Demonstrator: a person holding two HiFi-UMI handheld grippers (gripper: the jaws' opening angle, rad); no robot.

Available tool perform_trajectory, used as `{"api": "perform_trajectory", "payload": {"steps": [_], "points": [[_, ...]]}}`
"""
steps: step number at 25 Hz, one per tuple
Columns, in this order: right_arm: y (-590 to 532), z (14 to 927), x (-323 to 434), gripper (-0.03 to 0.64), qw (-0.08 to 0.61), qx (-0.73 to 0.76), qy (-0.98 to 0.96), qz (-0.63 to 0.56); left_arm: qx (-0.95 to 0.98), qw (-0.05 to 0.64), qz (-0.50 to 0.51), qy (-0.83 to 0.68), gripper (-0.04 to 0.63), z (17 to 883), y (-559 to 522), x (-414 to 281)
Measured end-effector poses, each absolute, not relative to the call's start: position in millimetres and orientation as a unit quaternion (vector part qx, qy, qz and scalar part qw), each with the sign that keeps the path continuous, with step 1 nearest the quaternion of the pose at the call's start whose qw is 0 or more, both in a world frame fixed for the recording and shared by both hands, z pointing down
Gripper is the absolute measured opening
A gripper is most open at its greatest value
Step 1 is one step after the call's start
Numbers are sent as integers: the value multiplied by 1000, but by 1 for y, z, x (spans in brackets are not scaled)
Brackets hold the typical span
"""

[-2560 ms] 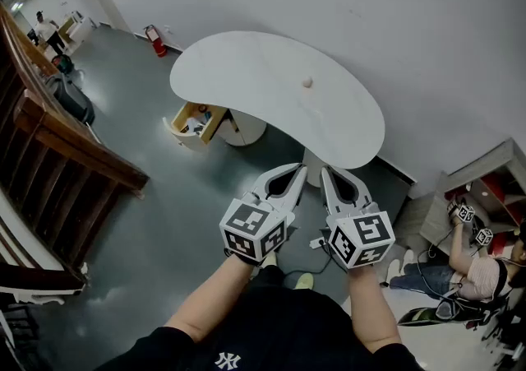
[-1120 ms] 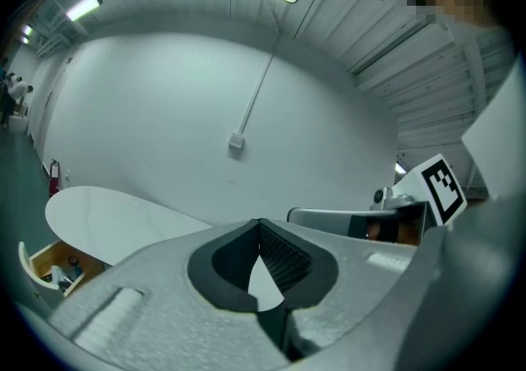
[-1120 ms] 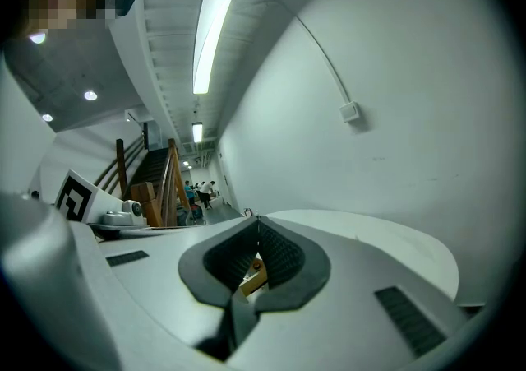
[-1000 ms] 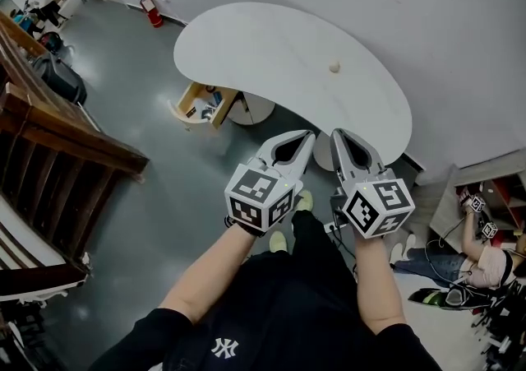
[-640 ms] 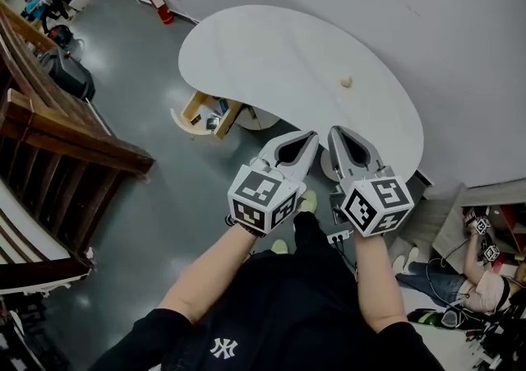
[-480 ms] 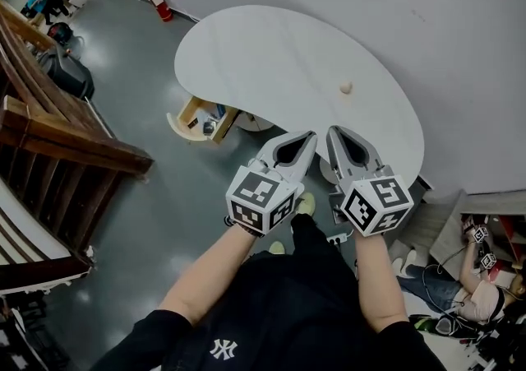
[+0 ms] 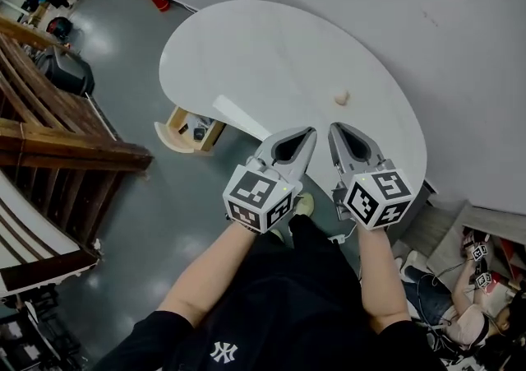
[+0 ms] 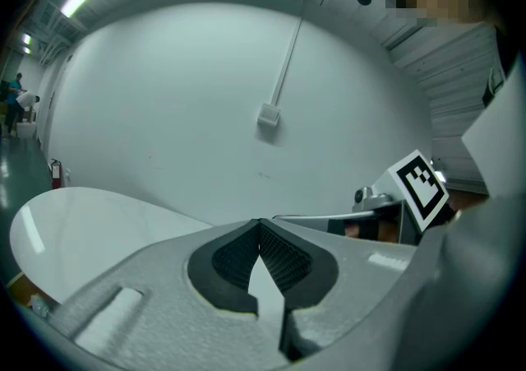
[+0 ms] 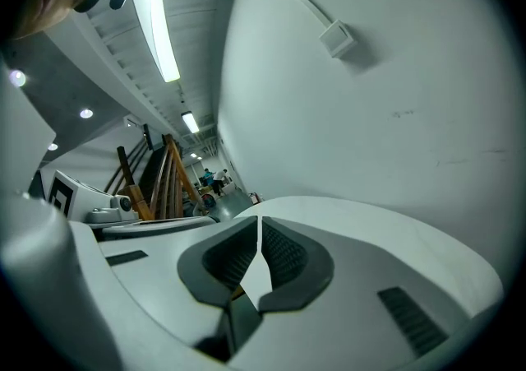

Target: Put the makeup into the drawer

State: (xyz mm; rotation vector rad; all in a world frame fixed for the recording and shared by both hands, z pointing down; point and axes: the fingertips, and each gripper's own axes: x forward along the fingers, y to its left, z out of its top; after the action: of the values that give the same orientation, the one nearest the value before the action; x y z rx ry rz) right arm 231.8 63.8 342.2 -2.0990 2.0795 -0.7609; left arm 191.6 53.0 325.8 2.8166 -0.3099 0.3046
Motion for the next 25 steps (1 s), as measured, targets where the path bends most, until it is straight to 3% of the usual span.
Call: {"api": "perform_trajectory", "payload": {"steps": [25], "points": [[1,478,357,90,44,-730,565,-382,973,162,162,-36,11,430,-23,305]]}}
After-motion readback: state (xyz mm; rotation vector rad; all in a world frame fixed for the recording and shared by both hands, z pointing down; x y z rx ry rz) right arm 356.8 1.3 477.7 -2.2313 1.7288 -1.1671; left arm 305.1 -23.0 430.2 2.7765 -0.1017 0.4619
